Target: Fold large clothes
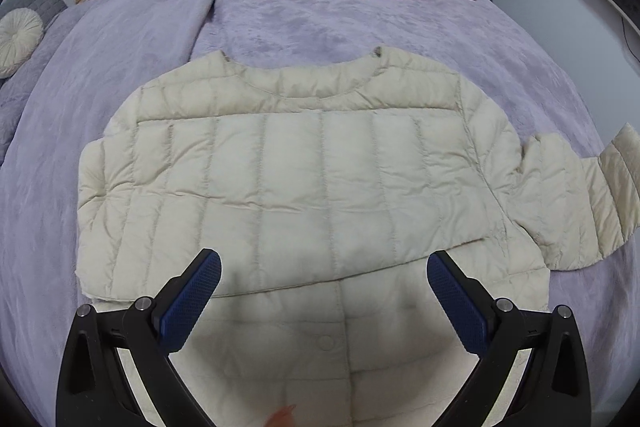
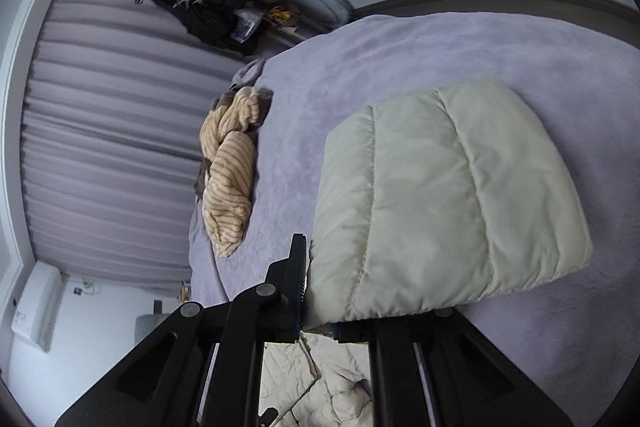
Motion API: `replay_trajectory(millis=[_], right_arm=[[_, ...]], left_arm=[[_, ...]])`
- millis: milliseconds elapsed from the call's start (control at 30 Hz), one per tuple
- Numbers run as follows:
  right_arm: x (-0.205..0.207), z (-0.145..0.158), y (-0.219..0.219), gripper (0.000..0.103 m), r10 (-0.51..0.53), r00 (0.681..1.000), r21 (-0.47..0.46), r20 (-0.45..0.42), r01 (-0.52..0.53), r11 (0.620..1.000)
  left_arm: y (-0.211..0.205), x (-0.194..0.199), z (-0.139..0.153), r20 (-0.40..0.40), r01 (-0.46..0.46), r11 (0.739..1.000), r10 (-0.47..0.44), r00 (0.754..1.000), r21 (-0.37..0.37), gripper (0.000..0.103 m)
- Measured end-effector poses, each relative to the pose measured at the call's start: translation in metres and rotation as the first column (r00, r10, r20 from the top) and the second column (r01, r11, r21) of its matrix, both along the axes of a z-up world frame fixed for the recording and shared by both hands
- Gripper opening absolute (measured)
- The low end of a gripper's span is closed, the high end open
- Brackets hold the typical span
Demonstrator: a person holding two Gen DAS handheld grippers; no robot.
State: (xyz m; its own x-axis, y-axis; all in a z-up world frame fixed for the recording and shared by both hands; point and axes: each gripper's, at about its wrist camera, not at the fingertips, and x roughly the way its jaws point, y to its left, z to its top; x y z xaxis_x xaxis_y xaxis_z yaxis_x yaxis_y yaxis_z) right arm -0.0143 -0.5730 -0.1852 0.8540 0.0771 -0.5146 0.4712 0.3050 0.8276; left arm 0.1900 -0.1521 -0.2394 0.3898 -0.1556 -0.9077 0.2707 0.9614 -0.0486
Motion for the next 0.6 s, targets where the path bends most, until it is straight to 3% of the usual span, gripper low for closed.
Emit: replay_trajectory(millis=[167, 300, 433, 600], right_arm=[[0.055, 0.034, 0.046, 0.011, 0.148, 0.989, -0.098, 0.032, -0.144, 0.985], [0.1, 0.056, 0.095, 0.011, 0.283, 0.959, -0.189, 0.035, -0.272, 0.944], [0.144, 0.065, 0.155, 0.011, 0.423, 0.906, -0.276, -0.003, -0.408, 0.87], [0.19, 0.05, 0.238, 0.011, 0.576, 0.81, -0.354, -0.11, -0.573, 0.739]], left_arm=[[0.036, 0.009, 0.003, 0.018, -0.044, 0.999, 0.044, 0.999, 0.007, 0.103], [0.065, 0.012, 0.006, 0.028, -0.077, 0.997, 0.077, 0.997, -0.003, 0.103], [0.094, 0.017, 0.005, 0.033, -0.124, 0.992, 0.124, 0.992, -0.01, 0.103], [0.126, 0.021, 0.001, 0.041, -0.181, 0.983, 0.182, 0.982, -0.017, 0.103]])
